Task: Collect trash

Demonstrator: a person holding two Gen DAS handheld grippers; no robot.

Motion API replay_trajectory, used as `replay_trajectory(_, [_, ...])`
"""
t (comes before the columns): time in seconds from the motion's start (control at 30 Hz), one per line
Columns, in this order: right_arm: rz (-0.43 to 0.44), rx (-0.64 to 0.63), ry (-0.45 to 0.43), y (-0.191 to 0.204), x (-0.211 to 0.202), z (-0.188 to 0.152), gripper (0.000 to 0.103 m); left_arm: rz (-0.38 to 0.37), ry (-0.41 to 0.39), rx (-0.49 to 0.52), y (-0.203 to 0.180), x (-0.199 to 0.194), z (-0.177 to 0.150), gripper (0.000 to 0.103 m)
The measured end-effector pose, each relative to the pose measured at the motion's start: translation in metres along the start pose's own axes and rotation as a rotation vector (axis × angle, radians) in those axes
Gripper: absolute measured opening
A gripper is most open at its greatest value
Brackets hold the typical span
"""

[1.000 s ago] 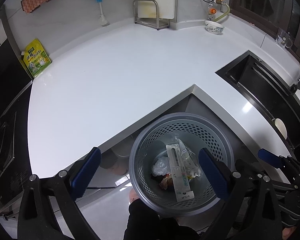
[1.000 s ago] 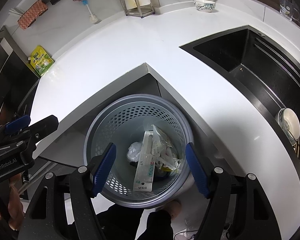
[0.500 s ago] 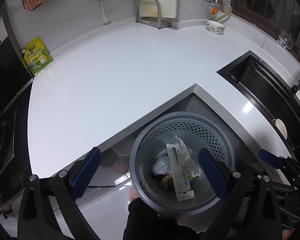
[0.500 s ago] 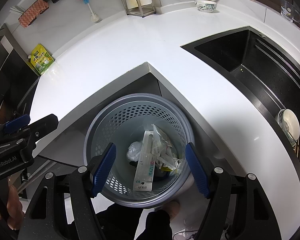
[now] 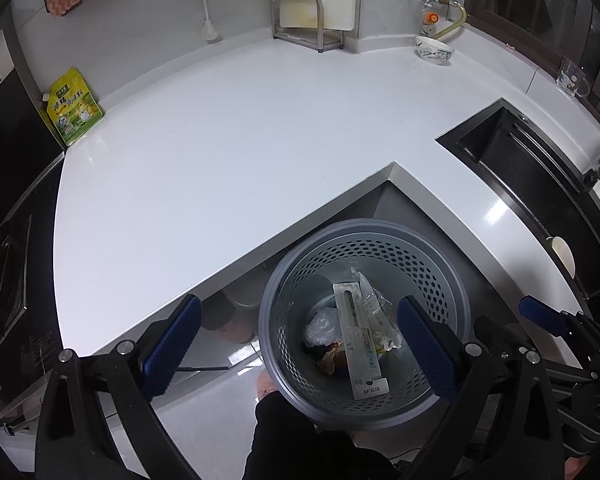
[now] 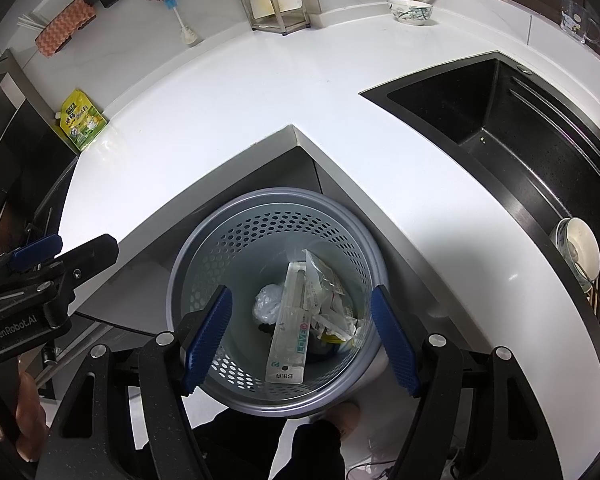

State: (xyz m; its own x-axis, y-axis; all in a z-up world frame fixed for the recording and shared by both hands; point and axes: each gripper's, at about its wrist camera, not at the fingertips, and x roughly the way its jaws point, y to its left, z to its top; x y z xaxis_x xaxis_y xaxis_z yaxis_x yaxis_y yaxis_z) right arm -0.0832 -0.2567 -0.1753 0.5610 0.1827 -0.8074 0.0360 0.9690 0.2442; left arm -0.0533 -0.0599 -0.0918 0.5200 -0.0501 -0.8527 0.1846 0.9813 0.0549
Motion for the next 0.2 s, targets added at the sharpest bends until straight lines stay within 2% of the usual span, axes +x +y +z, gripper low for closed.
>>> replay_trajectory(0.2, [0.001,0.001,0.0,0.0,-0.0002,0.0,0.069,0.002,-0.001,0.001,0.0001,0.0,0.0,0.096])
